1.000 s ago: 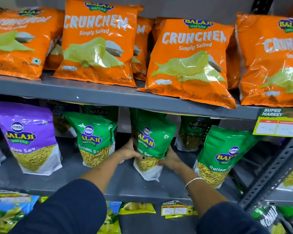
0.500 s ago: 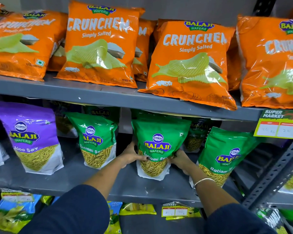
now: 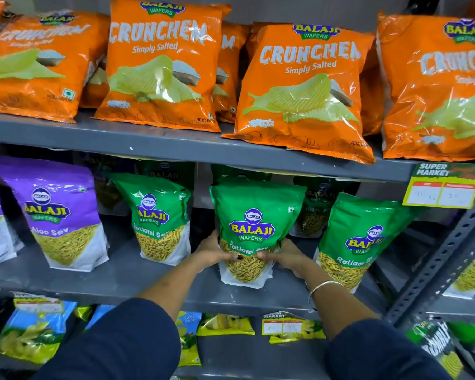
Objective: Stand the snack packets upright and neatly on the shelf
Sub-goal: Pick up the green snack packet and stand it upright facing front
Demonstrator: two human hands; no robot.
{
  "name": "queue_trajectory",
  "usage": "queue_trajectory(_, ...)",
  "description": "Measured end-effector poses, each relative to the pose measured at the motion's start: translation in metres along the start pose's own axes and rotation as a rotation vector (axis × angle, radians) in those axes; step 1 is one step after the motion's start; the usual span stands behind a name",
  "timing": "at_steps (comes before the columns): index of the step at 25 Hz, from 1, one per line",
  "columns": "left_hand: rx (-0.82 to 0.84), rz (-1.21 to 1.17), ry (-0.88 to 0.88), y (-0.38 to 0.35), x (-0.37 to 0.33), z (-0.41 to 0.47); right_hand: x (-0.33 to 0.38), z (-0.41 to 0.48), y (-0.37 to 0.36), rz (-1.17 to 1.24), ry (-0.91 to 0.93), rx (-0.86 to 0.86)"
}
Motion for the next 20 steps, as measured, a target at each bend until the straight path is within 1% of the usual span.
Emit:
queue_trajectory(3,-0.027,0.017,-0.009,0.004,0.003,-0.01,0.001,-0.011,-0.005,-0.004,-0.028,0.021)
queue_trajectory(6,-0.053,0.033,-0.029,0.009,0.006,-0.015,0.009,-0.018,-0.015,0.057,-0.03,0.055)
queue_trajectory(10,-0.1,0.03,-0.025,0.02,0.012,-0.017,0.014,-0.017,-0.027,0.13,0.008,-0.001)
queue_trajectory(15,-0.124,0.036,-0.031,0.023,0.012,-0.02,0.018,-0.022,-0.028,0.11,0.021,-0.034)
queue_trajectory(16,-0.113,0.028,-0.017,0.022,0.013,-0.02,0.015,-0.021,-0.028,0.074,-0.016,-0.017)
queue_trajectory(17,-0.084,0.035,0.008,0.02,0.015,-0.021,0.008,-0.019,-0.03,-0.017,-0.082,0.021)
queue_trajectory(18,-0.043,0.086,0.047,0.019,0.02,-0.022,-0.001,-0.022,-0.033,-0.182,-0.204,0.098)
queue_trajectory(20,0.034,0.258,0.159,0.027,0.034,-0.03,-0.024,-0.037,-0.048,-0.564,-0.486,0.392)
Point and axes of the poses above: each hand's wrist, its own z-axis towards the middle knuckle, its own y-axis out of the back of the hand, x = y × z, the point moved 8 cm from there along z, towards the middle knuckle, and after that the axes turned 4 degrees about -z, right-handed, at the moved point
